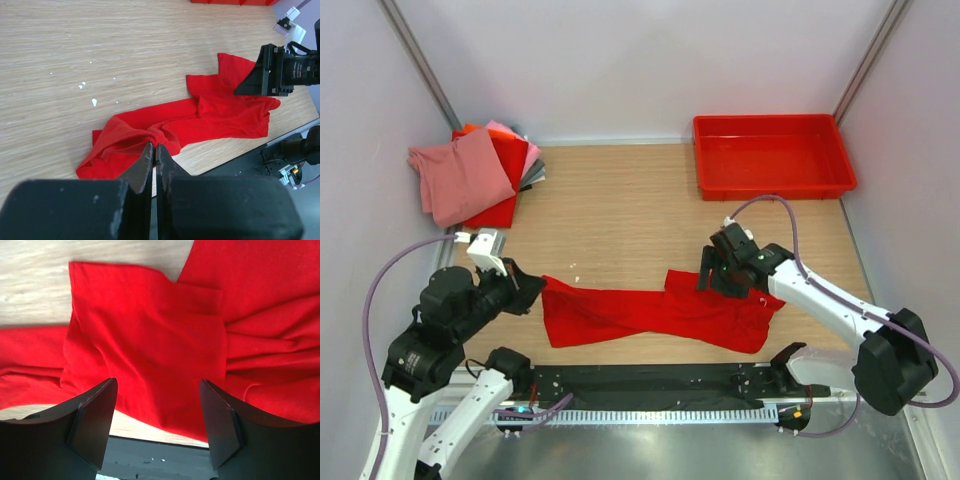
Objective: Fold and stack the t-shirts
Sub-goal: Flatten the tshirt out
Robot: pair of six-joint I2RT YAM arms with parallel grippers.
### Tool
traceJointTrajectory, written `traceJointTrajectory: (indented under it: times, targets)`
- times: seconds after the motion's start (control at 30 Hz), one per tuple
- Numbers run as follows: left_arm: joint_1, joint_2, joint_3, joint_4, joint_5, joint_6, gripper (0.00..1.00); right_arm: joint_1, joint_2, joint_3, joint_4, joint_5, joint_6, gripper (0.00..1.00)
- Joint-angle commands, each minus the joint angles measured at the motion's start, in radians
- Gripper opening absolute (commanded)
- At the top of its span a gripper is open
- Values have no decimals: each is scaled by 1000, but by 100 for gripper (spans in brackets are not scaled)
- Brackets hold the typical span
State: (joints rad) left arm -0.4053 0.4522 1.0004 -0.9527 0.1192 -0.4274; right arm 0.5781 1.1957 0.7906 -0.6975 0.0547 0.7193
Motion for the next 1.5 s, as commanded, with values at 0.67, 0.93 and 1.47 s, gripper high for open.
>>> traceJointTrajectory:
  times: [0.67, 0.93, 1.47]
  targets:
    - [2, -33, -71, 141, 17, -31, 0, 123, -71, -53, -4, 119, 80, 56]
    - [2, -38, -75, 150, 14, -34, 0, 141, -146, 85, -107, 157, 34, 1]
    - [3, -73, 411, 153, 120, 75, 0, 141, -596, 620, -80, -148, -320, 2]
